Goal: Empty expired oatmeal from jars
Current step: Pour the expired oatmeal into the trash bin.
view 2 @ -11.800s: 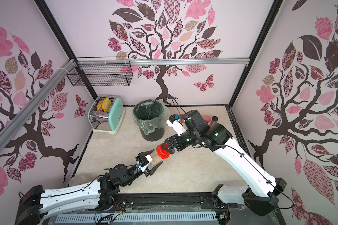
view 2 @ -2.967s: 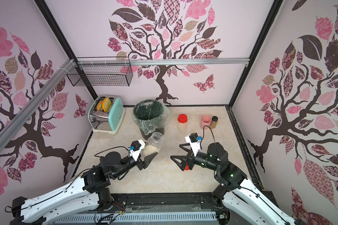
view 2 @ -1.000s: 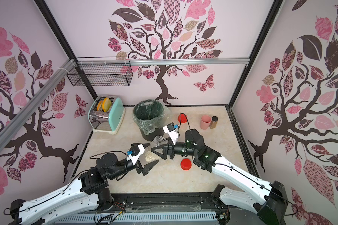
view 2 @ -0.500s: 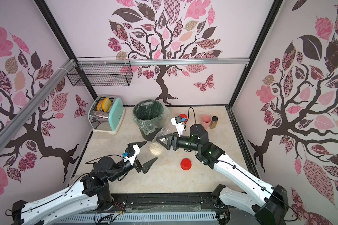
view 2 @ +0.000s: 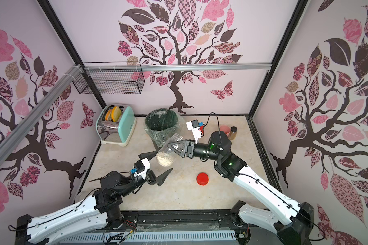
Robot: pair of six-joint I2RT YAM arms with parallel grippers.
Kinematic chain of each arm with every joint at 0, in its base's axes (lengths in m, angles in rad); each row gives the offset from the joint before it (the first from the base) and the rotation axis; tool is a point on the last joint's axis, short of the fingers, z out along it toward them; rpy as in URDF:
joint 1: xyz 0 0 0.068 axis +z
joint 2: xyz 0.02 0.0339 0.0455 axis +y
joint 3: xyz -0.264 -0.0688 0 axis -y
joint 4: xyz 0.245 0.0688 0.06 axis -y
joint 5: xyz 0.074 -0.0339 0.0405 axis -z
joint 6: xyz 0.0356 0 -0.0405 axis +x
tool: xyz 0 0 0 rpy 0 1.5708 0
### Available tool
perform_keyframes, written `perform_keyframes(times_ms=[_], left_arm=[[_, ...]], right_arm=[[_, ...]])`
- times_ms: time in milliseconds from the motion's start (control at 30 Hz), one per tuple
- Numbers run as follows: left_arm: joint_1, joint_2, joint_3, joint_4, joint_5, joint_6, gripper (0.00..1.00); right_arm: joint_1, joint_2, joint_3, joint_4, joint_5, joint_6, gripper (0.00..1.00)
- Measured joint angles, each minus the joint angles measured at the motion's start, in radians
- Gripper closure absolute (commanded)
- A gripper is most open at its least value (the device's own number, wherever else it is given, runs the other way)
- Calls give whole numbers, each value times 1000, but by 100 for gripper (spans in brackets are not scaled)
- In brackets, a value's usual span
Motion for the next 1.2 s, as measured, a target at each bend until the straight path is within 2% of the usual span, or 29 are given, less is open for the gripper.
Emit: perform_keyframes(times_ms=[100,267,433,700,867,1067,1200], left_arm=[[0,2,14,-2,5,17,12],[0,7,27,2,3,29,14],[0,21,34,1,-12,43,24],[0,23,39,-6,-32,50,15],[0,34,40,-4,-43,54,16],[0,42,44,-1,-61,56,33],[0,32,51,-25,-62,60,47]], right_arm=[[0,8,0,11,-15,16,63],[0,19,0,27,-35,37,63],[2,29,0,46,-38,44,62],[4,36,0,56,-28,42,61],[9,48,0,60,-29,43,61],[9,50,0,64,-23,41,58],[13,50,0,64,-22,40,45]])
